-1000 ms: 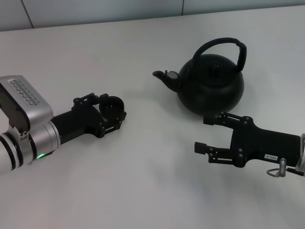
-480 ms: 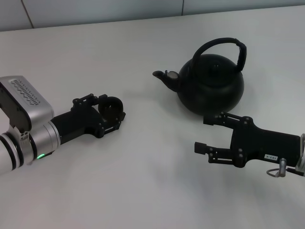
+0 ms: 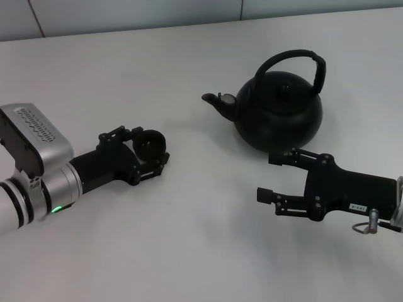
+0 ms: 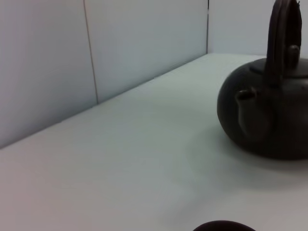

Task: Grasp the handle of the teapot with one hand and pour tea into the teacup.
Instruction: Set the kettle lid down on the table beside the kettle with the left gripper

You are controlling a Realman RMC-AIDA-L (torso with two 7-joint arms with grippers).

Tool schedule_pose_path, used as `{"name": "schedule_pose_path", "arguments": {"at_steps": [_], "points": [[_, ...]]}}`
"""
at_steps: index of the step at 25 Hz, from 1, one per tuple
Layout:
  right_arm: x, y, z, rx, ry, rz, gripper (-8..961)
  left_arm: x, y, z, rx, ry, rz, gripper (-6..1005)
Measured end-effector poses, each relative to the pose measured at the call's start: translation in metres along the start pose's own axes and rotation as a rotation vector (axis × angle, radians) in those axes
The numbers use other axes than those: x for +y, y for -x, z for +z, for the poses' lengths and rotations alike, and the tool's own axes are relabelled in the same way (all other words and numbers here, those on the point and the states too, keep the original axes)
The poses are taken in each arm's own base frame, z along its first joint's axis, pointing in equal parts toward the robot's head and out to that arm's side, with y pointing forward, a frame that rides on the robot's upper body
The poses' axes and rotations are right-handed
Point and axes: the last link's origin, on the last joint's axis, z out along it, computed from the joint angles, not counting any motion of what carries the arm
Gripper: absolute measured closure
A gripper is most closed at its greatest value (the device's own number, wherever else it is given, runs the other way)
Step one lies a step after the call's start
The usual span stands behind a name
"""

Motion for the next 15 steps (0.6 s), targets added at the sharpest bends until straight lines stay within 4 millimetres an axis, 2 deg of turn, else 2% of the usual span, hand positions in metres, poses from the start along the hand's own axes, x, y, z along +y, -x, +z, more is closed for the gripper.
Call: {"name": "schedule_pose_path", "arguments": {"at_steps": [15], "points": [[0.0007,-0.0004,-0.0009,-0.002,-0.001,0.002,127,0.0003,-0.0014,0.0001,0.01,0.001,-0.003,139]]}}
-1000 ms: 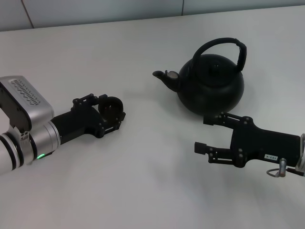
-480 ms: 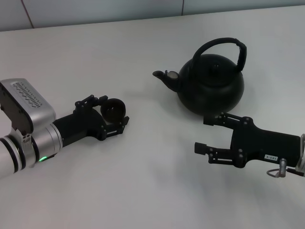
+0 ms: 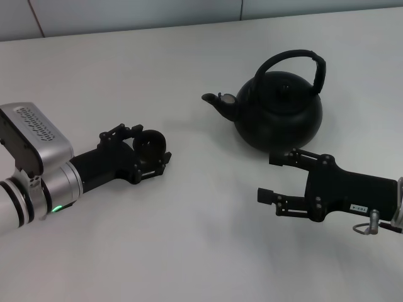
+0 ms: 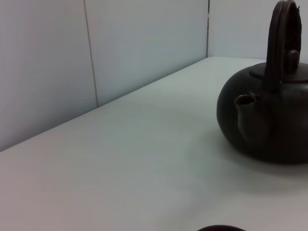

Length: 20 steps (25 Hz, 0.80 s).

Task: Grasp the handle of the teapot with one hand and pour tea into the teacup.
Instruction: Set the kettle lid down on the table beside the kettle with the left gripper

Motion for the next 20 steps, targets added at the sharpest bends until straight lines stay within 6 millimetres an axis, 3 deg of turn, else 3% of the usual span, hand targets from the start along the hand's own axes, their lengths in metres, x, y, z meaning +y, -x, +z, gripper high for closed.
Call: {"name": "schedule_pose_path", "arguments": {"at_steps": [8,14,20], "points": [[0.001,-0.001,0.0,-0.001,-0.003,0.003,128,0.003,-0.005,-0.007,0.068,0.028,-0.013,139],[0.001,-0.001,-0.001,-0.002,-0.004,0.004,127,0.003,-0.007,-0.033,0.177,0.048,-0.03,140],[0.0,0.0,0.0,-0.002,-0.004,0.001,127,0.0,-0.005,-0.047,0.21,0.039,-0.064,140]]}}
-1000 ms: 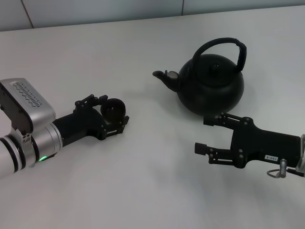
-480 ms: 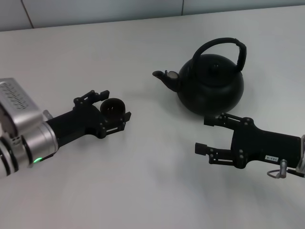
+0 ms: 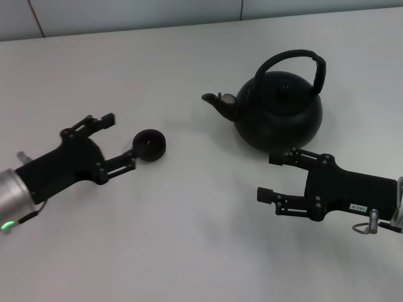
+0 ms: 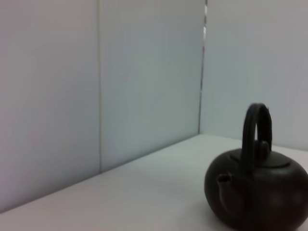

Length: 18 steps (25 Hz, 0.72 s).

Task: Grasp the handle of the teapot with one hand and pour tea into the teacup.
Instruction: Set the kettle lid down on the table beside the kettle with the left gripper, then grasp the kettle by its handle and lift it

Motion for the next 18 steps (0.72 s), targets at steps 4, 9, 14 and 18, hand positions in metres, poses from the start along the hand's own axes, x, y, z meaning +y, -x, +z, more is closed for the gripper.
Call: {"name": "schedule_pose_path", "arguments": {"at_steps": [4,9,14,18], "points": [[-0.001,0.001,0.0,0.001,0.001,-0.003,128,-0.005,0.0,-0.022,0.031,-0.022,-0.02,139],[-0.001,0.001,0.0,0.001,0.001,-0.003,128,-0.004,0.001,-0.053,0.06,-0.032,-0.023,140],[-0.001,0.001,0.001,0.001,0.001,-0.003,127,-0.003,0.002,-0.076,0.071,-0.025,-0.006,140],[-0.002,0.001,0.0,0.0,-0.002,-0.003,128,-0.004,0.007,-0.096,0.03,-0.005,0.0,139]]}}
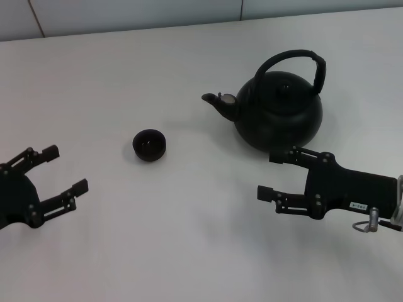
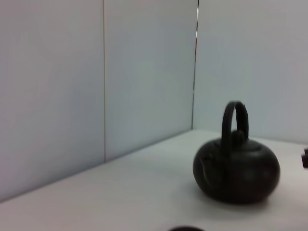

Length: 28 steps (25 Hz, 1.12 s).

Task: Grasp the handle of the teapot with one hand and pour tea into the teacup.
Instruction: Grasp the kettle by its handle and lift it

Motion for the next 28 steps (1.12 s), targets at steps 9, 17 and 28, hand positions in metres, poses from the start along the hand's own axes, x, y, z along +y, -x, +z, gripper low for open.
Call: {"name": "schedule_pose_path", "arguments": {"at_steps": [9,17,28], "points": [[0.0003,-0.0007,-0.0016,-0.008,-0.011,0.005,128,0.0032,0.0088,-0.0057,-0.065,0.028,0.035,140],[0.0014,-0.0017,-0.0013,-0.009,-0.011,0.01,127,0.0023,0.0107,-0.0024,-0.087,0.034,0.052,140],[0.0038,-0.0021,0.0013,-0.064,-0.044,0.004,127,-0.0001,0.0087,0.0009,-0.088,0.038,0.05,139]]}}
